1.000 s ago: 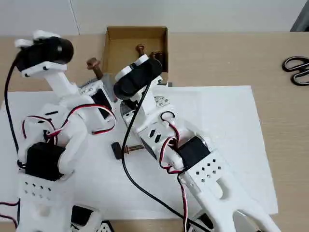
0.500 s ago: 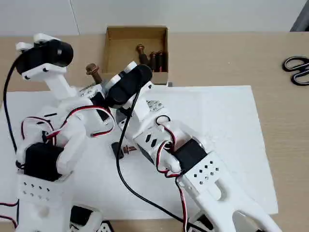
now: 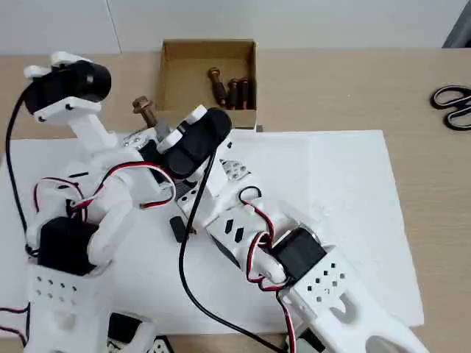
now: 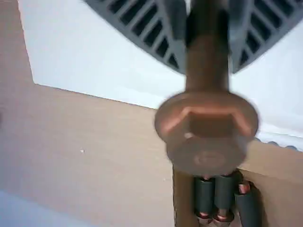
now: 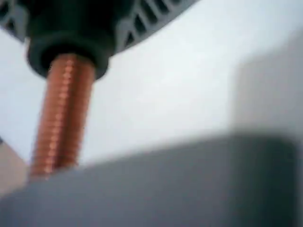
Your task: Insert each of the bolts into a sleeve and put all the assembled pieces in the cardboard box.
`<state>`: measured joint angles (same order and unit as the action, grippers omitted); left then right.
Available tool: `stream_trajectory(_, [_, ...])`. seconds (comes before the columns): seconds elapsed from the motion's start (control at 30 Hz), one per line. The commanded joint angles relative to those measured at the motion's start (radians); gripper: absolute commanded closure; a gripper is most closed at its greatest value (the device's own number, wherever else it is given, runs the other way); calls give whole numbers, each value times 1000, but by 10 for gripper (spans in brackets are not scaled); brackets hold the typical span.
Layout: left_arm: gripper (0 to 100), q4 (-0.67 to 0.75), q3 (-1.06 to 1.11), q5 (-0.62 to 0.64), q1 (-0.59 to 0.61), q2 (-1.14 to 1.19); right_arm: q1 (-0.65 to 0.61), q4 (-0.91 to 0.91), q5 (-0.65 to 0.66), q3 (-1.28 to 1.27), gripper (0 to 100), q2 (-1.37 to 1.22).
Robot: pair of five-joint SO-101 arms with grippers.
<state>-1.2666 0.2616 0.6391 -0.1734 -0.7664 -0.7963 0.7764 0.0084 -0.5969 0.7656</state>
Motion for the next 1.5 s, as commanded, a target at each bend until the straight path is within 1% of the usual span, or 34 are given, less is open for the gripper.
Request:
stream_trajectory(0.0, [995, 11, 16, 5, -3, -23, -5, 1, 12, 8, 995, 31])
stream_trajectory(0.1, [995, 5, 38, 5, -14, -28, -4, -1, 12, 8, 995, 31])
stream_trajectory(0.23, [994, -48, 38, 5, -75, -29, -2, -2, 12, 8, 995, 27])
stream_trajectory(0.37, [988, -94, 38, 2, -92, -29, 21, -4, 12, 12, 995, 27])
stream_trajectory(0.4, [971, -118, 38, 0, -97, -29, 24, -5, 12, 14, 995, 30])
stream_trajectory(0.47, [882, -164, 39, -12, -117, -29, 28, -15, 14, 14, 995, 31])
stream_trajectory(0.57, [674, -186, 35, -54, -121, -34, 28, -15, 14, 14, 995, 31])
stream_trajectory(0.63, [539, -186, 5, -37, -118, -64, 28, -15, 14, 14, 995, 31])
stream_trajectory(0.67, [490, -180, -18, -5, -117, -92, 30, -15, 14, 14, 995, 31])
stream_trajectory(0.73, [434, -120, -70, 28, -115, -138, 41, -18, 14, 14, 995, 27])
stream_trajectory(0.77, [429, -66, -97, 29, -95, -155, 53, -33, 17, 14, 995, 25])
stream_trajectory(0.87, [432, 64, -194, 29, 71, -170, 108, -104, 75, 14, 995, 16])
stream_trajectory(0.93, [445, 87, -243, 29, 199, -167, 147, -160, 123, 14, 997, -25])
stream_trajectory(1.0, [485, 52, -243, 29, 296, -158, 186, -225, 161, 29, 997, -108])
stream_trajectory(1.1, [598, -95, -242, 28, 388, -140, 240, -292, 184, 133, 997, -318])
stream_trajectory(1.17, [721, -187, -242, -11, 431, -123, 275, -303, 183, 278, 997, -510])
stream_trajectory(1.27, [964, -275, -242, -61, 512, -89, 317, -283, 187, 595, 997, -806])
stream_trajectory(1.3, [1000, -296, -240, -72, 545, -78, 328, -254, 189, 715, 997, -900])
stream_trajectory(1.33, [975, -318, -239, -80, 575, -68, 335, -211, 190, 844, 997, -997])
stream_trajectory(1.4, [998, -334, -219, -103, 628, -48, 338, -119, 190, 1092, 997, -1184])
stream_trajectory(1.47, [994, -345, -174, -115, 674, -40, 344, -38, 192, 1339, 997, -1372])
